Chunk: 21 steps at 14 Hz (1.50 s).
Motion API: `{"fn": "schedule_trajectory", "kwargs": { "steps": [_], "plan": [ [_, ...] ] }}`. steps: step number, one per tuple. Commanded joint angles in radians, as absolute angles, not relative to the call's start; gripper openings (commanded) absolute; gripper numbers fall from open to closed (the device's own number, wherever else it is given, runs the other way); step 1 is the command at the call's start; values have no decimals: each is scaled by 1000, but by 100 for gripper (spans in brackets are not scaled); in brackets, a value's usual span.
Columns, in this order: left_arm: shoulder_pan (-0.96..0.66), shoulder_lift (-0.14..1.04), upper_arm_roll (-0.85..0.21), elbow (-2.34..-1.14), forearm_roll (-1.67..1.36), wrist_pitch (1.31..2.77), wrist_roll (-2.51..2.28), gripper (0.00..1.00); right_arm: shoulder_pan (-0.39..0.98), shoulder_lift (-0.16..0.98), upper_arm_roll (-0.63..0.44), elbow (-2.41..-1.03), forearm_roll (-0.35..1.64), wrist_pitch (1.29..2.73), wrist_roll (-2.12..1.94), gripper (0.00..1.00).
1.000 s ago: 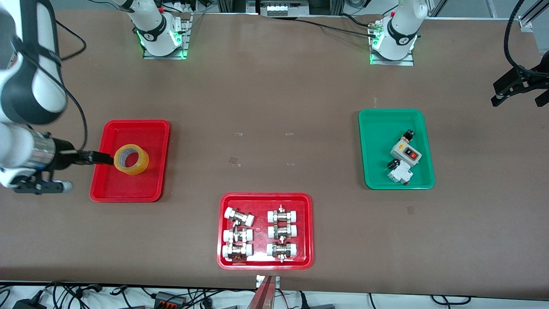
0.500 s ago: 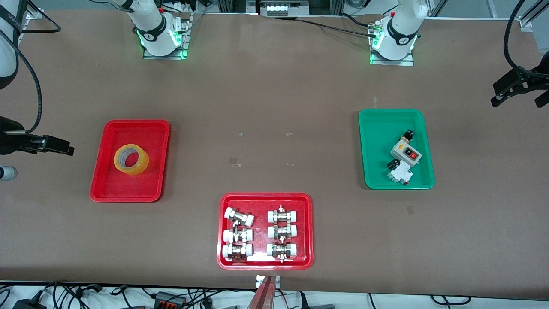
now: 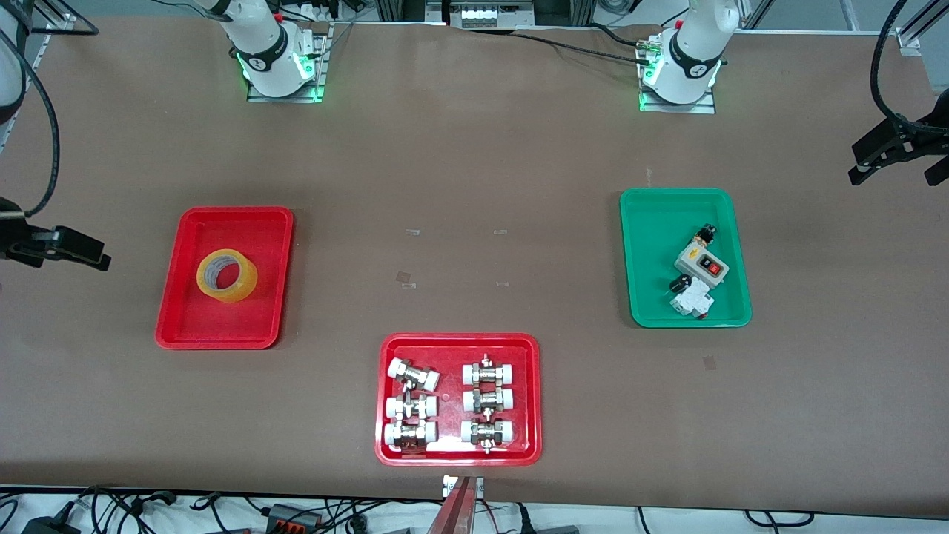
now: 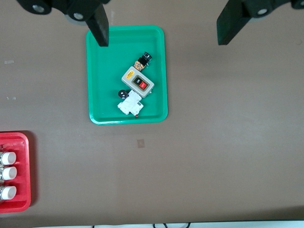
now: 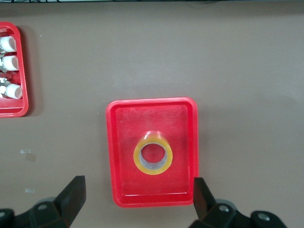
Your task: Left arm passes tape to right arm into tray
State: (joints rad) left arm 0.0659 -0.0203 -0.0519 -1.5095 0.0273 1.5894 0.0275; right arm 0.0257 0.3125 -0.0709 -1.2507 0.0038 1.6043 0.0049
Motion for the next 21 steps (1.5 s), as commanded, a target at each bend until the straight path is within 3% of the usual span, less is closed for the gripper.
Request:
{"fn": "schedule_trajectory", "kwargs": {
  "steps": [1, 18, 21],
  "plan": [
    [63, -6, -54, -1480, 31, 1582, 31, 100, 28, 212, -72, -1374, -15, 1638, 18, 100],
    [63, -8, -55, -1480, 29, 1578, 25, 100, 61, 203, -124, -1374, -12, 1602, -12, 100],
    [63, -9, -55, -1480, 29, 1530, 23, 100, 63, 125, -124, -1518, -14, 1659, -5, 100]
  ]
}}
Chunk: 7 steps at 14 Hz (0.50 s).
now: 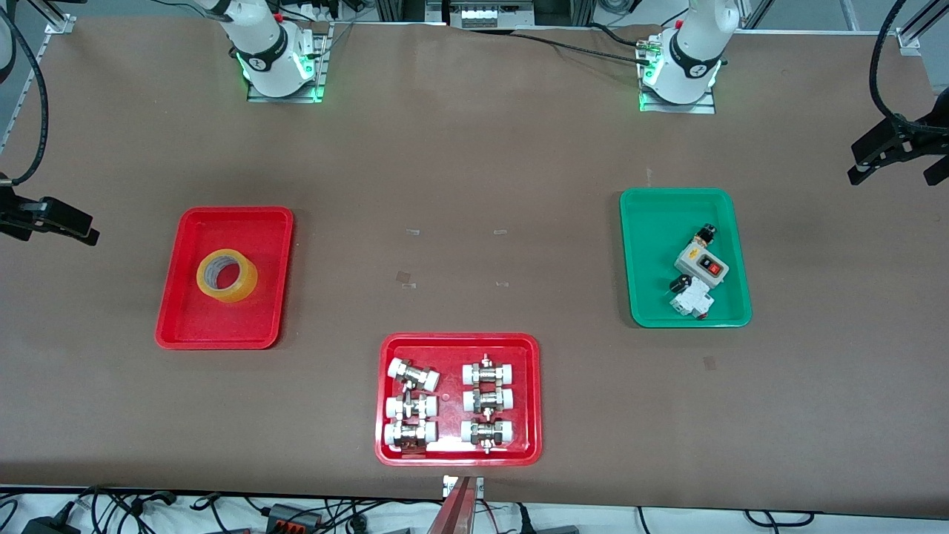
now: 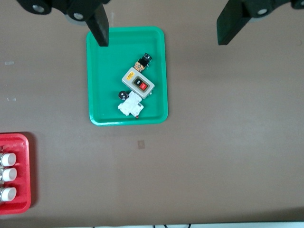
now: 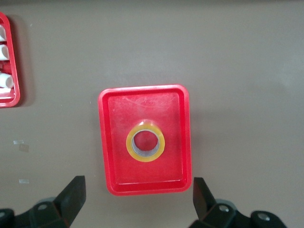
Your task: Left arm passes tape to right arm into tray
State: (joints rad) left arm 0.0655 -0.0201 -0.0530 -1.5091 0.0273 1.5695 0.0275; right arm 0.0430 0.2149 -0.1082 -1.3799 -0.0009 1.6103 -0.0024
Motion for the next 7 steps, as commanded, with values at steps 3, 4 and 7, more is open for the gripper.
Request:
{"fn": "schedule_trajectory", "kwargs": {
  "steps": [3, 4, 7],
  "plan": [
    [63, -9, -55, -1479, 29, 1522, 23, 100, 63, 20, -121, -1685, -11, 1709, -12, 100],
    [63, -9, -55, -1479, 29, 1522, 25, 100, 64, -7, -115, -1721, -6, 1707, -6, 100],
    [63, -9, -61, -1479, 29, 1522, 23, 100, 64, -37, -112, -1738, -6, 1704, -9, 100]
  ]
}}
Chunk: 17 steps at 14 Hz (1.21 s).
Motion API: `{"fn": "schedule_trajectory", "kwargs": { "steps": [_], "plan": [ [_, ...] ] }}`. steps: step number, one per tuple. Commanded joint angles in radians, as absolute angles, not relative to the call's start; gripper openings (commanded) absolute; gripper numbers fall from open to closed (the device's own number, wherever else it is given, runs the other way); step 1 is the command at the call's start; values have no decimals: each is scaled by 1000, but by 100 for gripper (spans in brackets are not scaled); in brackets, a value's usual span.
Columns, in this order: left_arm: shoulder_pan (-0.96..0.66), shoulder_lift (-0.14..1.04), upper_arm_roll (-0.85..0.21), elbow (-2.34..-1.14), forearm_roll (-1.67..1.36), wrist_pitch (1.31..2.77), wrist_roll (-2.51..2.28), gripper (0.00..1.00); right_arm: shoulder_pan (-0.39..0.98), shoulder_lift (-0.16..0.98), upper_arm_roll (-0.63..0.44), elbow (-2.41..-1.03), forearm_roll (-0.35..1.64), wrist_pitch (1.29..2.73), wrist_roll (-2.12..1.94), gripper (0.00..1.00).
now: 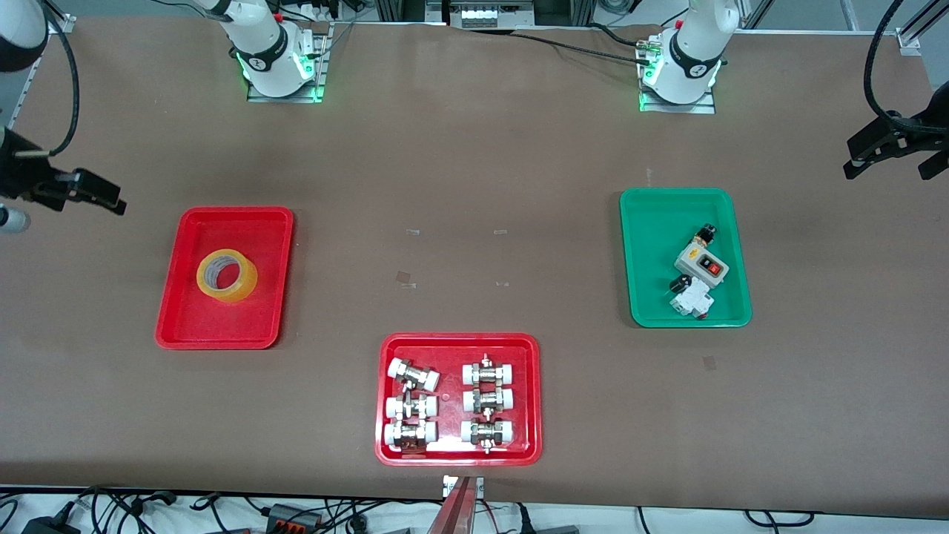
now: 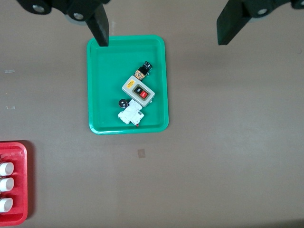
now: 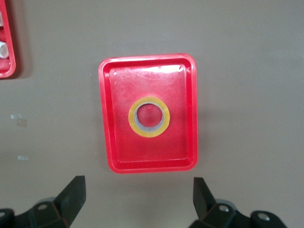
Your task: Left arm passes tape to right arm into tray
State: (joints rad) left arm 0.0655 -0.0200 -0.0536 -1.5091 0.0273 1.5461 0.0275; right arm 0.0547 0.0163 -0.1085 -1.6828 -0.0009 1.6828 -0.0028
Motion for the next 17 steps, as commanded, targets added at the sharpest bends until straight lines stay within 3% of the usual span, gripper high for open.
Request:
{"fn": "schedule_trajectory", "kwargs": {
  "steps": [1, 17],
  "plan": [
    [63, -8, -64, -1479, 29, 1522, 23, 100, 64, -35, -112, -1730, -6, 1704, -12, 100],
    [64, -8, -64, -1479, 29, 1522, 23, 100, 64, -38, -110, -1712, -3, 1678, -14, 100]
  ]
}}
